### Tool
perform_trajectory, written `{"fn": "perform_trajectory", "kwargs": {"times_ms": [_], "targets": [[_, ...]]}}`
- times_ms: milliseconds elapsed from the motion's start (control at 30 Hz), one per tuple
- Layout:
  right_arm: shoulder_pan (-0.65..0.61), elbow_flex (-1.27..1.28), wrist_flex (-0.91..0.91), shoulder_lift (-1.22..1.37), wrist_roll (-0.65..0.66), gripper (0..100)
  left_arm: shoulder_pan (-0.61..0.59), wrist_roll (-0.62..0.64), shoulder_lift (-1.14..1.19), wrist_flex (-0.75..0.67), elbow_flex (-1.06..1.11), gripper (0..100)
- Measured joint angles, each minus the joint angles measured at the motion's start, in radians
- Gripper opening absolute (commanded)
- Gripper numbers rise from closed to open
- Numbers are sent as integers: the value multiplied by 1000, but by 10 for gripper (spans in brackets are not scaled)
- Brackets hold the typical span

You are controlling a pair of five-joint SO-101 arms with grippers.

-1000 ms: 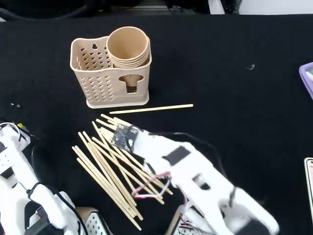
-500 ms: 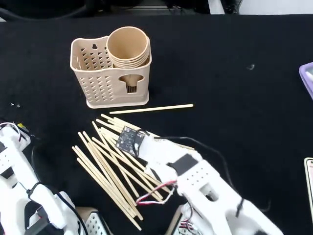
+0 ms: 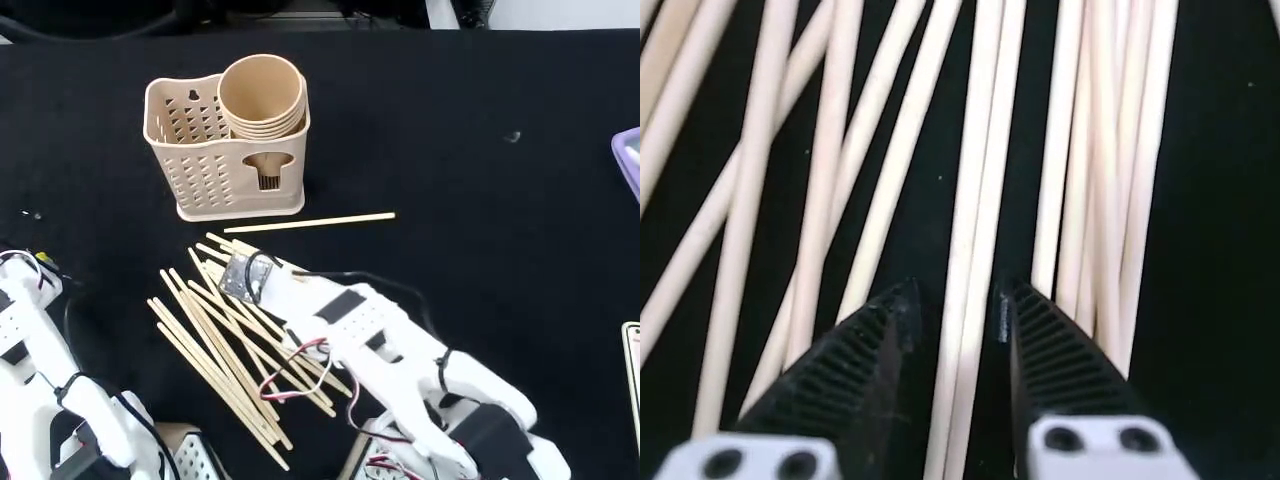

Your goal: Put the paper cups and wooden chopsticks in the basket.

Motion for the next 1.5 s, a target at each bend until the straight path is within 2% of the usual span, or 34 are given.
{"fn": "perform_trajectory", "kwargs": {"times_ms": [100, 167, 367, 567, 667, 933, 1300, 1500], "targets": [[0, -17, 0, 17, 0, 30, 0, 0, 0, 0, 0, 220], [0, -31, 6, 25, 0, 35, 0, 0, 0, 0, 0, 220], [-2, -41, 15, 38, 0, 142, 0, 0, 0, 0, 0, 220], [-6, -43, 26, 41, 0, 78, 0, 0, 0, 0, 0, 220], [-3, -43, 26, 41, 0, 9, 0, 0, 0, 0, 0, 220], [0, -43, 26, 38, -2, 11, 0, 0, 0, 0, 0, 220], [-3, -43, 267, -387, 0, 11, 0, 0, 0, 0, 0, 220], [-3, -138, 390, -641, -6, 11, 0, 0, 0, 0, 0, 220]]}}
